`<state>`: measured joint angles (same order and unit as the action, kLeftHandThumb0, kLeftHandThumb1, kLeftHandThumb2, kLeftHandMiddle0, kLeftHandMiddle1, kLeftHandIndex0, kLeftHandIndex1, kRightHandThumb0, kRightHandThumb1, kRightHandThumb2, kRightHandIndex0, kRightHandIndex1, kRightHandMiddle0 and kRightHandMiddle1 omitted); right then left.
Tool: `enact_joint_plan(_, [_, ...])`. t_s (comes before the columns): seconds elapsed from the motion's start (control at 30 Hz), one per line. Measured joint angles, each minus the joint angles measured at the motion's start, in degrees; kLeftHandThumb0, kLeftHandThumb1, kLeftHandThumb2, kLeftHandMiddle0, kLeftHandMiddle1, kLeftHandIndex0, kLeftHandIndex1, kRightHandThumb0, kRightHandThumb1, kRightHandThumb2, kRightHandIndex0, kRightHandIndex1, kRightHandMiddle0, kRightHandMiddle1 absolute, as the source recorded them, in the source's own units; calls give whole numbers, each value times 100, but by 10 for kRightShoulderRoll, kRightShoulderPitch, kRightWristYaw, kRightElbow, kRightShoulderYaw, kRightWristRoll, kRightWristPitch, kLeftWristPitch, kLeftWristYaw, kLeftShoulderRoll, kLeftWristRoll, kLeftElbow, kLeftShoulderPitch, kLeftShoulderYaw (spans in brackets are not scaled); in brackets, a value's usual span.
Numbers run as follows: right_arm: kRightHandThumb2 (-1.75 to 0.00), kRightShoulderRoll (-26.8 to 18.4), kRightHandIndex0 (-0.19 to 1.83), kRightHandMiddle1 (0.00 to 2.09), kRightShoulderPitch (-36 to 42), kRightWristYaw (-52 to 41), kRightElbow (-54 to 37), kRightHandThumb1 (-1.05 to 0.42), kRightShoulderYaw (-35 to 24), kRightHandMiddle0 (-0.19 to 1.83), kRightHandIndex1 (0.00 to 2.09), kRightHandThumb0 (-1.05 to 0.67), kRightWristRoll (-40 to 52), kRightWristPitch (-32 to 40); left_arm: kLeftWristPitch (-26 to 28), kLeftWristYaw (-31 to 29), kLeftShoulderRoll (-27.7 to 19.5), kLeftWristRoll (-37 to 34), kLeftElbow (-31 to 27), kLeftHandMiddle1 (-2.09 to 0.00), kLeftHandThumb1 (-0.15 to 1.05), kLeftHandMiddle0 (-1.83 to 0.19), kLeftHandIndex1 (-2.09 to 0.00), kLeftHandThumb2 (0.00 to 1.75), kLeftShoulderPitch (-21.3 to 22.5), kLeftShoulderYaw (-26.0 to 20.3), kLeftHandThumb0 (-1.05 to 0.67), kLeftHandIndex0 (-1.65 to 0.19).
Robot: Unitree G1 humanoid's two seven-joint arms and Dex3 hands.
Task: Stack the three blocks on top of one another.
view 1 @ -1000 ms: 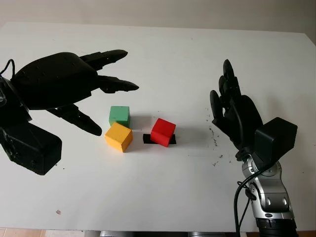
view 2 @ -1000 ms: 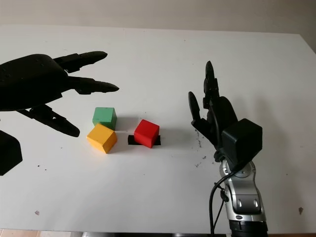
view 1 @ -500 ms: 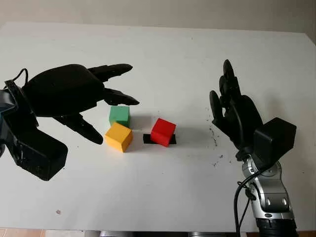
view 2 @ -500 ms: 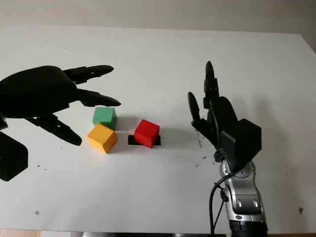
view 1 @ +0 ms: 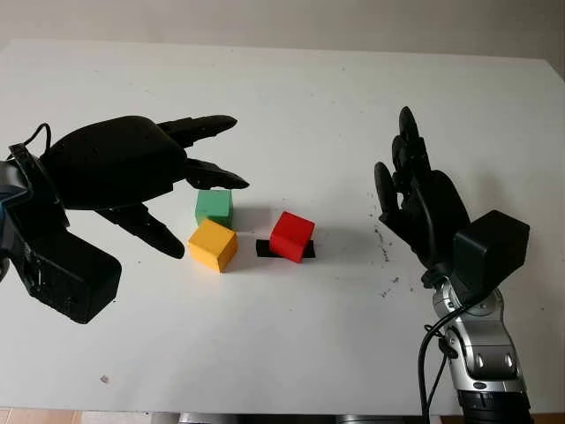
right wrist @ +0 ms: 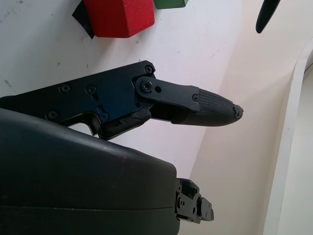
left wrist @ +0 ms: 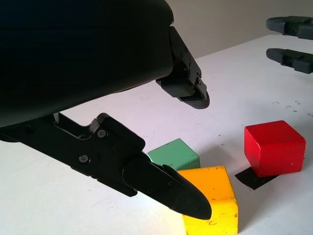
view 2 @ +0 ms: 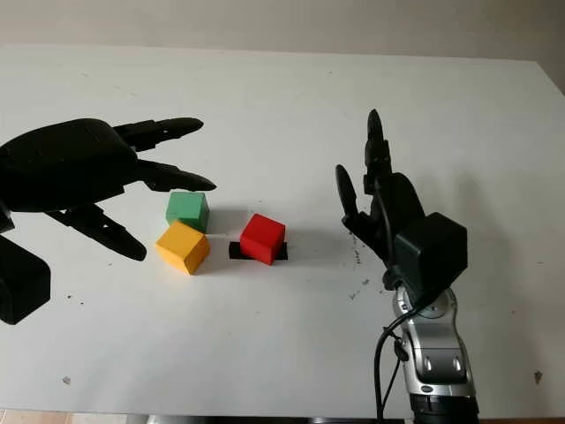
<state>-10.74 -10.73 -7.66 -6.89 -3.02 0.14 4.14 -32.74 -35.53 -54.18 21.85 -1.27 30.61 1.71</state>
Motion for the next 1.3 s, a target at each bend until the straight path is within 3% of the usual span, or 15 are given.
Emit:
enact_joint_plan(0.2, [-59, 0, -19, 6, 1, 3, 0, -105, 0, -15, 4, -70, -1, 1, -27, 29, 29, 40, 22, -6, 83, 3, -11, 5, -42, 41, -79, -60])
enact_joint_plan(0.77, [-59, 0, -18, 6, 1, 4, 0, -105, -1, -14, 5, -70, 0, 2, -28, 42, 30, 45, 25, -6, 79, 2, -11, 5, -48, 44, -80, -62])
enact_joint_plan(1.3, [-58, 0, -18, 6, 4, 4, -7, -105, -2, -14, 5, -71, 0, 14, -16, 46, 50, 57, 29, -6, 83, 4, -11, 6, -56, 64, -76, -61])
